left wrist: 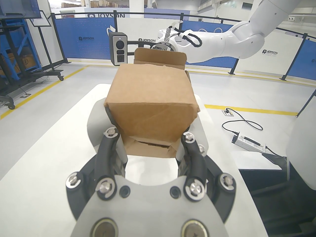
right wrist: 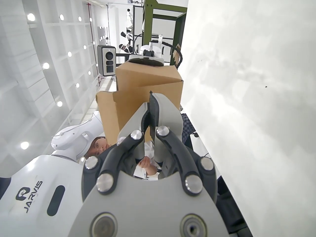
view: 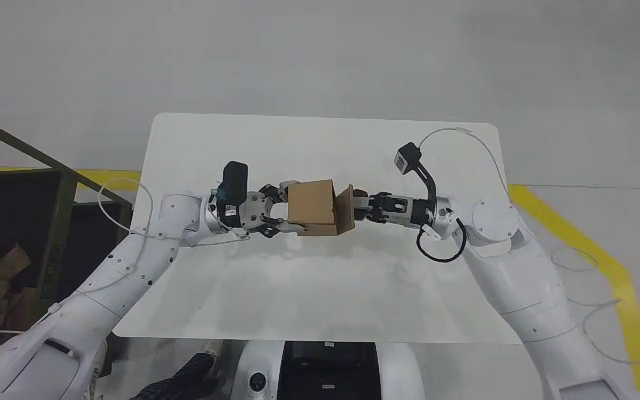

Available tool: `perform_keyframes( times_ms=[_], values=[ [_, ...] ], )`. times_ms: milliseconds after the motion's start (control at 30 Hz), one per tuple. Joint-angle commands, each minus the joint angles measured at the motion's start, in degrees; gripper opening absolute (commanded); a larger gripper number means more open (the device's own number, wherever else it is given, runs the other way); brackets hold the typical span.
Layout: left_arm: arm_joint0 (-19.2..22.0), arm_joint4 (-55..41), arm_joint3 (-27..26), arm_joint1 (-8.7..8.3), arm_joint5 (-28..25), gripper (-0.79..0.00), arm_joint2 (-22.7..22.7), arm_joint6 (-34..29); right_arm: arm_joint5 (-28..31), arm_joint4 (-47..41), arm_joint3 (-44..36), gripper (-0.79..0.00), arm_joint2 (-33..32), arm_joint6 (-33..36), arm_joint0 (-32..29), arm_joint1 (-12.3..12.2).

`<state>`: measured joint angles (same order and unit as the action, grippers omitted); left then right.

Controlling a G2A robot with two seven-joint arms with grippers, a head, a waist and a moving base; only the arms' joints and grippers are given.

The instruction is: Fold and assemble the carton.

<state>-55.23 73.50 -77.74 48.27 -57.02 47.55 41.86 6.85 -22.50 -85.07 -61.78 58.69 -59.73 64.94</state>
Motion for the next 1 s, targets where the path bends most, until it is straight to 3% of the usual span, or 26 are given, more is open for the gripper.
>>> perform_keyframes(
  times_ms=[0, 500, 800, 967],
  values=[
    [0.0, 0.0, 0.0, 0.0, 0.0, -0.785, 0.0, 0.0, 0.06, -0.22, 0.54, -0.785, 0.02, -0.16, 0.21, 0.05],
    [0.0, 0.0, 0.0, 0.0, 0.0, -0.785, 0.0, 0.0, -2.36, -0.64, -2.65, -0.785, -2.75, 2.49, -1.02, -0.82],
    [0.0, 0.0, 0.0, 0.0, 0.0, -0.785, 0.0, 0.0, -2.73, 0.04, -5.51, -0.646, -3.25, 2.67, -1.92, -1.14],
    [0.0, 0.0, 0.0, 0.0, 0.0, -0.785, 0.0, 0.0, -2.92, 0.68, -6.12, -0.628, -3.34, 2.61, -1.83, -1.25]
  ],
)
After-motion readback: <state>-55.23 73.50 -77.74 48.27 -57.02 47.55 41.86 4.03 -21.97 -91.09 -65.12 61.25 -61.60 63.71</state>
